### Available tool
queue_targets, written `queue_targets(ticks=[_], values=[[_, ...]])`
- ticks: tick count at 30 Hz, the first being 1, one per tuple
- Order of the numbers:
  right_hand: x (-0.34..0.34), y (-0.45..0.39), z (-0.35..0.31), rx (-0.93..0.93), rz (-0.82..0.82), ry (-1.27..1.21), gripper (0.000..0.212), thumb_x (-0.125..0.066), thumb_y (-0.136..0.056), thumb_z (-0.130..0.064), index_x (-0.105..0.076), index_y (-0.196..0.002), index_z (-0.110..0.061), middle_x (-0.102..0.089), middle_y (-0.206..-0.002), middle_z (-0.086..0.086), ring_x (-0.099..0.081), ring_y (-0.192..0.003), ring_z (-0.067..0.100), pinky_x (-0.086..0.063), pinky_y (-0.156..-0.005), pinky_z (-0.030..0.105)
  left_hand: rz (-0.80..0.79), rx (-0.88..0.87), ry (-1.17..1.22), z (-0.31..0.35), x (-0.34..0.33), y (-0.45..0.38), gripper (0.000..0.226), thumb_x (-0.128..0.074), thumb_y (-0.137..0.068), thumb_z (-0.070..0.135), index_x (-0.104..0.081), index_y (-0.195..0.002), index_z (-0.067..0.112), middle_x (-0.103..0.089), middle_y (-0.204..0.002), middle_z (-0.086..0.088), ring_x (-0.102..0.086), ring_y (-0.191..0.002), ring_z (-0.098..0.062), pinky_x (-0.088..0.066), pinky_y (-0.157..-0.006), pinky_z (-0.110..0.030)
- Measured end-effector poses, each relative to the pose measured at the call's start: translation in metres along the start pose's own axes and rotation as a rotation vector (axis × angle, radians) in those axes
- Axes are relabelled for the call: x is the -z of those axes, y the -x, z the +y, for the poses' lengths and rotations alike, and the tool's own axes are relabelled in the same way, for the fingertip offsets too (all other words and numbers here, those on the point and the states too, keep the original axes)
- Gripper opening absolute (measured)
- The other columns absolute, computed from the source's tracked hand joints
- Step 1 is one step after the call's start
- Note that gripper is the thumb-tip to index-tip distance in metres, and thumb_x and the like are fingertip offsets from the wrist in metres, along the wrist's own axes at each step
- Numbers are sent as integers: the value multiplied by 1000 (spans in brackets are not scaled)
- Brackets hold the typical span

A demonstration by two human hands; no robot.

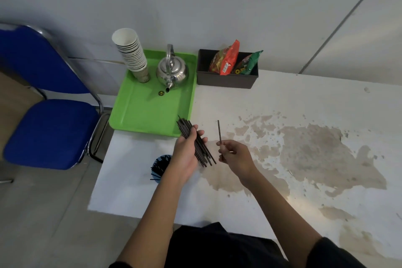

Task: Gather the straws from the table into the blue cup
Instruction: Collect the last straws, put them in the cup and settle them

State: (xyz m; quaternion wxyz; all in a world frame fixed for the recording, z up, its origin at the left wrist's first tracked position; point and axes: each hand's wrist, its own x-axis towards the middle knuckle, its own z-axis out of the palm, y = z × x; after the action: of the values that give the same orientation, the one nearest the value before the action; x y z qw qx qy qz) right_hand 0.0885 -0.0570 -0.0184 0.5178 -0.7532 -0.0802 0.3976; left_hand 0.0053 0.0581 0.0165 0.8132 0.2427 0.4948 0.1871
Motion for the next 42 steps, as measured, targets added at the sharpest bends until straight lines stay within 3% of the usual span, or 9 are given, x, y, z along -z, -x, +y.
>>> queue_targets(ticks=[6, 12, 18, 24, 28, 32, 34, 37, 42], values=[[-36, 22, -34, 197, -211, 88, 11, -71, -86, -16, -69, -82, -7, -72, -80, 7, -60, -64, 11, -51, -56, 22, -21, -218, 115, 67, 30, 30, 16, -46, -104, 19, -59, -99, 13, -62, -84, -1, -58, -73, -15, -51, -80, -30], [-64, 38, -39, 403, -345, 374, 6, -76, -80, -19, -73, -79, -15, -72, -77, -9, -57, -61, 1, -42, -61, 8, 27, -297, 193, 88, 70, 34, 20, -42, -106, 18, -59, -95, 15, -59, -84, 0, -55, -71, -15, -48, -77, -28], [-83, 37, -29, 458, -377, 552, 3, -75, -78, -14, -73, -81, -15, -73, -81, -3, -51, -55, 6, -38, -59, 8, 61, -249, 323, 77, 85, 28, 17, -42, -106, 17, -57, -97, 13, -56, -84, -2, -53, -70, -15, -47, -77, -28], [-85, 38, -33, 483, -392, 618, 19, -78, -74, -13, -75, -93, -16, -74, -89, -1, -50, -55, 5, -40, -61, 10, 64, -238, 337, 70, 81, 23, 17, -42, -106, 17, -56, -97, 13, -55, -84, -1, -52, -69, -14, -47, -76, -28], [-74, 42, -45, 408, -351, 466, 23, -78, -73, -8, -72, -91, -20, -69, -91, -4, -48, -58, 9, -45, -59, 17, 36, -246, 348, 71, 75, 22, 18, -41, -106, 18, -56, -97, 15, -55, -83, 0, -51, -67, -13, -46, -74, -28], [-63, 45, -62, 91, -212, 56, 25, -59, -86, 2, -68, -102, -15, -64, -103, 1, -58, -77, 15, -52, -66, 20, -58, -281, 363, 75, 62, 27, 20, -39, -107, 20, -56, -97, 17, -54, -81, 3, -49, -63, -11, -44, -73, -27], [-66, 44, -71, -138, -204, -351, 23, -52, -94, -7, -63, -113, -4, -62, -109, 9, -61, -95, 22, -55, -83, 31, -110, -297, 374, 76, 51, 29, 20, -39, -107, 20, -56, -97, 17, -54, -80, 4, -49, -62, -11, -44, -72, -26], [-75, 45, -83, -383, -267, -790, 41, -35, -101, -24, -52, -127, 3, -61, -122, 16, -57, -117, 26, -42, -108, 42, -172, -296, 375, 73, 30, 31, 20, -37, -107, 19, -55, -97, 17, -52, -78, 4, -47, -61, -10, -42, -71, -26], [-81, 48, -99, -481, -365, -952, 54, -23, -102, -33, -48, -133, 3, -58, -131, 24, -54, -126, 28, -41, -106, 37, -184, -307, 347, 63, 5, 33, 19, -38, -107, 20, -54, -99, 18, -48, -73, 6, -42, -57, -8, -40, -68, -25]])
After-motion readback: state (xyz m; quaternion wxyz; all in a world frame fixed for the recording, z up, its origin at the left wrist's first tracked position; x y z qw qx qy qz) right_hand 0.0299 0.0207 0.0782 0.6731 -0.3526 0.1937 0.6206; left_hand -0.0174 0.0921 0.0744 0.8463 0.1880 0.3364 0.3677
